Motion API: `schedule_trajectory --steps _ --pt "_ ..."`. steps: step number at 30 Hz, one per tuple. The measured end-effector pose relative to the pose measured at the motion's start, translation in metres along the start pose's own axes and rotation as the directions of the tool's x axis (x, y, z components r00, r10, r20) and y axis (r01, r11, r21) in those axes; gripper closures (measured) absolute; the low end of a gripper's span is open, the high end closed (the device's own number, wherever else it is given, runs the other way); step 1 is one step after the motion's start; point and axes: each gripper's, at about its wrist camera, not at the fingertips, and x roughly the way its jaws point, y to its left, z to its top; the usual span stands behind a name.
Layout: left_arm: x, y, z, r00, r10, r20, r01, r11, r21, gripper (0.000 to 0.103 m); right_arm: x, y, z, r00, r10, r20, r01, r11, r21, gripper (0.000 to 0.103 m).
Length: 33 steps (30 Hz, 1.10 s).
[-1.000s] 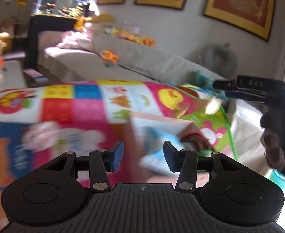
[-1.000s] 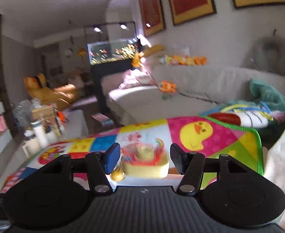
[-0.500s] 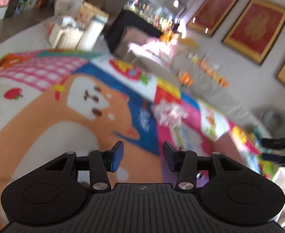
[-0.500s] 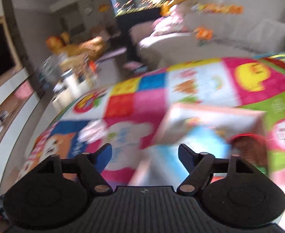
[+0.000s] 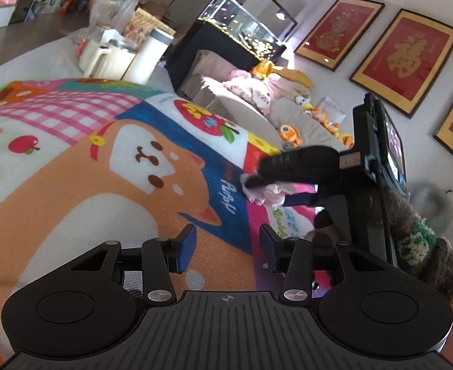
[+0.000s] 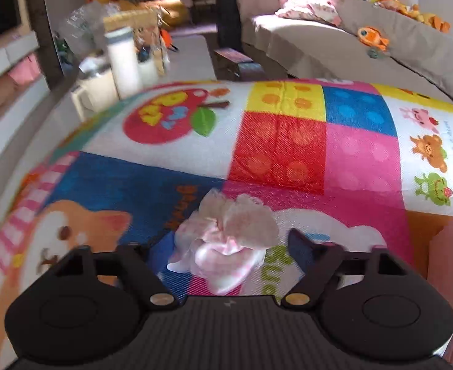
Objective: Organize objects
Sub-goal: 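Move the right gripper to the crumpled white-pink tissue on the mat, then grasp the pink-capped wooden stick pack with the left gripper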
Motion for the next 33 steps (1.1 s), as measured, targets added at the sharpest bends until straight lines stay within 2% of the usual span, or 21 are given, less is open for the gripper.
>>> schedule_trajectory --steps 2,4,7,12,14,16,19,20,21,24,27,29,31,33 --pt "0.0 0.002 0.0 1.0 0.0 -0.003 0.0 1.0 -0.014 0.054 -0.003 -0.002 -0.004 0.999 0.02 -0.031 -0.021 0.999 -0.032 0.073" --pt "0.0 0.003 0.0 1.0 -0.001 -0.002 0.001 1.0 -0.02 0.054 -0.023 -0.007 -0.015 1.0 0.025 -0.014 -0.025 0.998 -0.054 0.078" --pt "0.0 0.003 0.001 1.0 -0.006 -0.006 0.005 1.0 -0.024 0.054 -0.07 -0.018 -0.037 0.997 0.068 0.021 -0.066 0.994 -0.084 0.078" --pt "0.001 0.008 0.002 1.0 -0.014 -0.015 0.013 0.998 -0.057 0.054 -0.159 -0.055 -0.105 0.987 0.15 0.06 -0.142 0.984 -0.111 0.078" --pt "0.0 0.01 0.002 1.0 -0.022 -0.015 0.021 0.997 -0.072 0.054 -0.178 -0.075 -0.136 0.988 0.145 0.047 -0.141 0.986 -0.086 0.078" --pt "0.0 0.012 0.002 1.0 -0.025 -0.017 0.024 0.996 -0.085 0.054 -0.187 -0.094 -0.163 0.994 0.106 0.036 -0.104 0.992 -0.068 0.078" --pt "-0.002 0.01 0.002 1.0 -0.009 -0.008 0.009 0.996 -0.084 0.055 -0.194 -0.114 -0.197 0.997 -0.031 0.07 0.035 0.998 -0.047 0.053" --pt "-0.003 0.007 0.003 1.0 -0.003 -0.006 0.003 0.998 -0.068 0.055 -0.197 -0.119 -0.206 0.995 -0.058 0.087 0.06 0.998 -0.029 0.043" --pt "-0.005 0.003 0.003 1.0 0.008 -0.007 -0.009 0.999 -0.042 0.055 -0.202 -0.124 -0.213 0.992 -0.068 0.106 0.069 0.998 -0.007 0.038" --pt "-0.02 -0.02 -0.005 0.999 0.045 -0.021 -0.044 0.996 0.075 0.055 -0.216 -0.135 -0.231 0.989 -0.041 0.142 0.033 0.998 0.062 0.027" --pt "-0.047 -0.048 -0.02 0.996 -0.017 -0.086 0.032 0.984 0.174 0.055 -0.226 -0.138 -0.248 0.982 -0.05 0.184 0.037 0.997 0.074 0.021" --pt "-0.062 -0.071 -0.034 0.989 -0.035 -0.147 0.076 0.956 0.283 0.054 -0.23 -0.137 -0.258 0.975 -0.069 0.211 0.058 0.997 0.058 0.02" --pt "-0.072 -0.095 -0.049 0.97 -0.003 -0.241 0.1 0.916 0.389 0.055 -0.233 -0.135 -0.269 0.966 -0.085 0.245 0.078 0.996 0.039 0.018" --pt "-0.077 -0.107 -0.059 0.956 -0.013 -0.293 0.136 0.905 0.404 0.055 -0.234 -0.13 -0.276 0.956 -0.096 0.279 0.092 0.995 0.026 0.014"
